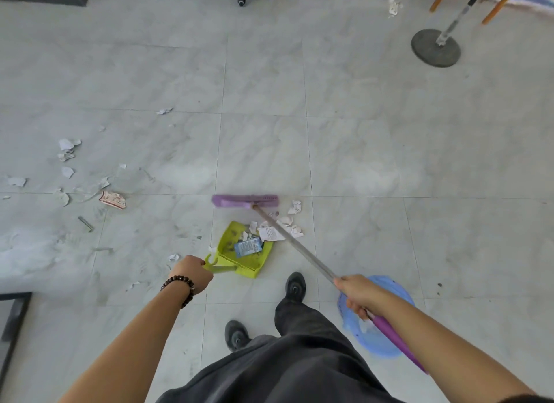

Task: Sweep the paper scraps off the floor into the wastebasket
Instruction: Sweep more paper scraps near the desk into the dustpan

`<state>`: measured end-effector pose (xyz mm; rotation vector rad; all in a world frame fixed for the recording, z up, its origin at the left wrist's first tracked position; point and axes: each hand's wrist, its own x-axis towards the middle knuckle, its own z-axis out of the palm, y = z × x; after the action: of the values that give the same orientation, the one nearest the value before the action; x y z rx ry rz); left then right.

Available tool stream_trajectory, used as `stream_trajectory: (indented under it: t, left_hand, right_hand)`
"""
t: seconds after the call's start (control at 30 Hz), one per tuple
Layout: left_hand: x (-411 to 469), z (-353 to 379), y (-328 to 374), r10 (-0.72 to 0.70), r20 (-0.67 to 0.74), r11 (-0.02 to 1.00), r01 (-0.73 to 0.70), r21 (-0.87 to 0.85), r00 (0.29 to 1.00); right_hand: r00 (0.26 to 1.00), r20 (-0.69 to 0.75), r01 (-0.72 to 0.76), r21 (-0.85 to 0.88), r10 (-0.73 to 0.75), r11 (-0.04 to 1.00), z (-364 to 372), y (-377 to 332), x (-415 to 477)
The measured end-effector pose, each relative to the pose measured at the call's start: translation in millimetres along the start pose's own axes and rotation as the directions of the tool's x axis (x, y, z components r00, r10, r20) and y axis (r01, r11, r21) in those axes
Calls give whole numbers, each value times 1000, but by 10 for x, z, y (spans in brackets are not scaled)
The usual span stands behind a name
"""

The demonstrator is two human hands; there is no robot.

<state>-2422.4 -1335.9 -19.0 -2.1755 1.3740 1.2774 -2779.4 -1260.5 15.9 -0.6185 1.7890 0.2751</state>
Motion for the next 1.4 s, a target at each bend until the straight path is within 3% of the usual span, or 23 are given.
stream_trajectory:
  t: [0.1,0.17,0.4,0.63,0.77,0.87,0.93,1.33,1.4]
  left_hand:
    - [-111,33,-85,31,9,996,-31,80,999]
    - [-192,77,-97,48,18,989,-50,136,999]
    - [-176,347,-113,36,12,993,-37,115,999]
    - [-170,343,-50,36,3,985,-36,166,999]
    - [-189,331,38,60,1,982,-59,182,998]
    - [-210,319,57,70,-3,983,-69,173,998]
    - [-238,321,33,77,-3,982,-75,172,997]
    - [-265,430,-233,65,-38,988,-59,141,997]
    - [-274,416,-267,43,-32,992,-38,122,999]
  right_hand:
    - [995,-74,77,85,-70,993,-39,-192,168]
    - [987,-124,107,53,-99,993,-56,-368,345]
    - [991,-128,19,-77,-28,997,-8,-870,534]
    - [989,143,57,-84,-45,995,456,-370,23]
    - [974,222,-92,231,39,969,563,25,-229]
    - [903,413,-299,404,119,865,406,168,-369]
    - [880,462,-347,471,108,811,269,204,-487]
    - [957,289,-107,346,3,932,242,-239,-388]
    - [976,208,4,271,-63,963,276,-368,-254]
